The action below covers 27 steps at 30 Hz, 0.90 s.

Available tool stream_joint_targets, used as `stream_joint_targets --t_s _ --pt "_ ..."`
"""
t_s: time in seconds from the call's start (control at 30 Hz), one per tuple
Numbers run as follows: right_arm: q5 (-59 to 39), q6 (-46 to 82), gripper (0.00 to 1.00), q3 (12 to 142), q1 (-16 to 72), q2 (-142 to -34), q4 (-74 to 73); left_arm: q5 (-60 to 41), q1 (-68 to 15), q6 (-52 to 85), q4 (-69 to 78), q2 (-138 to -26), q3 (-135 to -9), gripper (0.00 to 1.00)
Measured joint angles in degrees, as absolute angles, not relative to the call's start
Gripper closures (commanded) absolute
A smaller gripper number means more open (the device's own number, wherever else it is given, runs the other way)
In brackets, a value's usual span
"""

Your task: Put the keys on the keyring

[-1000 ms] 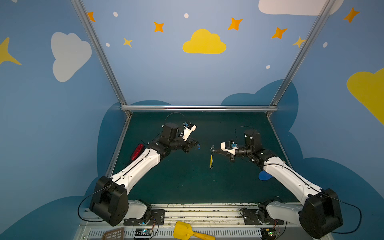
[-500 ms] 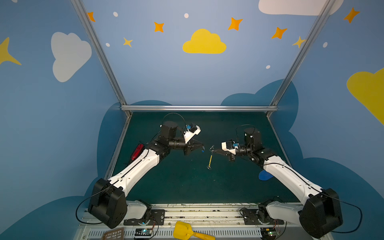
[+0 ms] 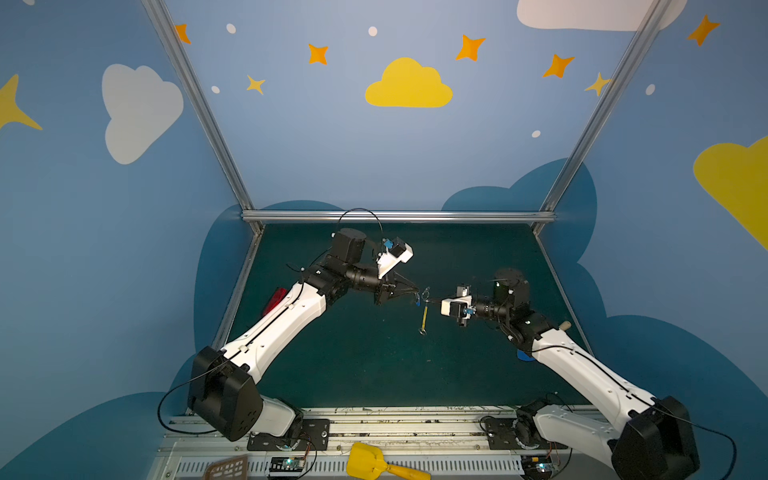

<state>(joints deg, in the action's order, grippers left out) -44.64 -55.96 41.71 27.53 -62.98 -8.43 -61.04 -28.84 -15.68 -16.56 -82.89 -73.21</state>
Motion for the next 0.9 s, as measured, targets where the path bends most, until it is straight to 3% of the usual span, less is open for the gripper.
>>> stream_joint_targets --t_s 0.9 --pt "-40.42 -65.32 1.00 41.67 28.84 -59.09 -13.52 -58.41 -30.70 -6.55 -22.39 -87.81 -80.03 0.96"
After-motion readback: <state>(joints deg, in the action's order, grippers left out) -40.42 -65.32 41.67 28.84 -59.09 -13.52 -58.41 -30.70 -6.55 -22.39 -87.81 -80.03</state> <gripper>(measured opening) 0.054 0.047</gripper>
